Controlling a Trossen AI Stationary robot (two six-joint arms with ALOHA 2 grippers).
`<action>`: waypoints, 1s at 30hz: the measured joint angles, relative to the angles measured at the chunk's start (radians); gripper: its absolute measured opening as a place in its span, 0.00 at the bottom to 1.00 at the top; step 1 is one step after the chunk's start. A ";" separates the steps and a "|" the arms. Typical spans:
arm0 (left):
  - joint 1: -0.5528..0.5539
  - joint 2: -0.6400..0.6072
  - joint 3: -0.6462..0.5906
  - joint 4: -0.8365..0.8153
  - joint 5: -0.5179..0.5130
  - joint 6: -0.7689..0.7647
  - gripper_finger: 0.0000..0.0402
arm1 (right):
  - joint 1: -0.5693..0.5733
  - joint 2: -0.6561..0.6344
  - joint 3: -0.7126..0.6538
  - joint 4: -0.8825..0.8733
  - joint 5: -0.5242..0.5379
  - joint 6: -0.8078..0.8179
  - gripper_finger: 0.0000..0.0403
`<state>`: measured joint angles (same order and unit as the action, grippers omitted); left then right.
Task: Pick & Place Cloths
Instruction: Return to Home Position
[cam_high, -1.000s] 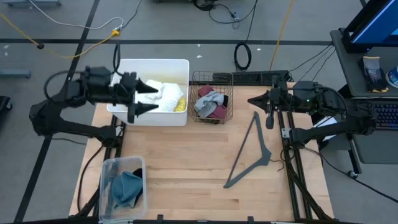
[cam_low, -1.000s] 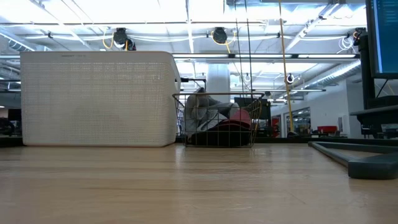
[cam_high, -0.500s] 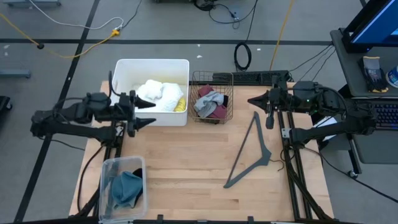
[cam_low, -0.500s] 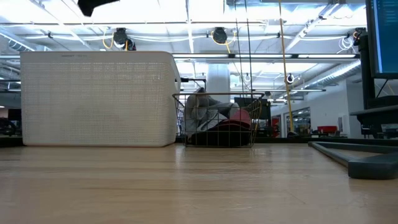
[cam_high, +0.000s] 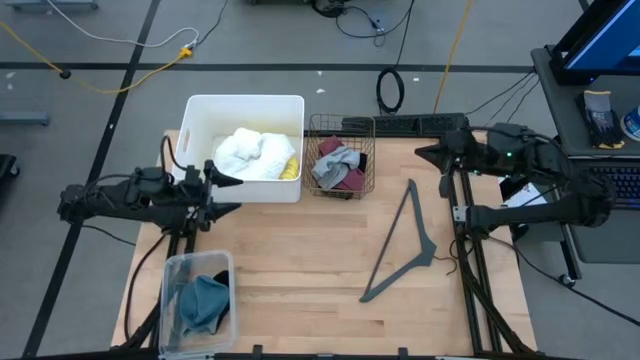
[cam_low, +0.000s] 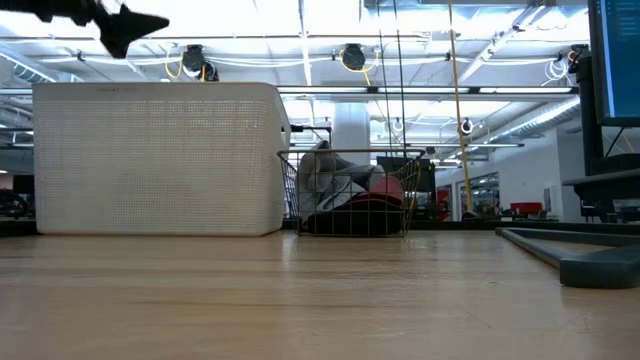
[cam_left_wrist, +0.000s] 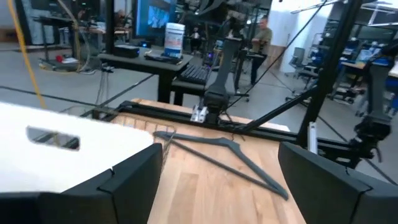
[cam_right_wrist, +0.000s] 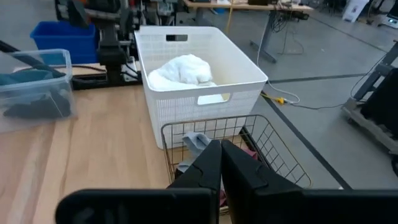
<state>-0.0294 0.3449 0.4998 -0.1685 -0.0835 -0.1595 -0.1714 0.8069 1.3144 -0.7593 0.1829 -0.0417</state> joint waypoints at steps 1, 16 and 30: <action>-0.005 -0.016 -0.019 0.003 -0.016 -0.003 0.79 | 0.000 -0.008 0.000 0.000 0.000 0.000 0.01; -0.052 -0.127 -0.241 0.218 -0.084 0.016 0.80 | 0.000 -0.244 -0.418 0.276 -0.055 0.116 0.01; -0.052 -0.184 -0.347 0.332 -0.067 0.034 0.81 | 0.000 -0.589 -0.754 0.349 -0.048 0.207 0.01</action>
<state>-0.0811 0.1608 0.1528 0.1638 -0.1500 -0.1251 -0.1711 0.2181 0.5608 -0.4106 0.1351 0.1654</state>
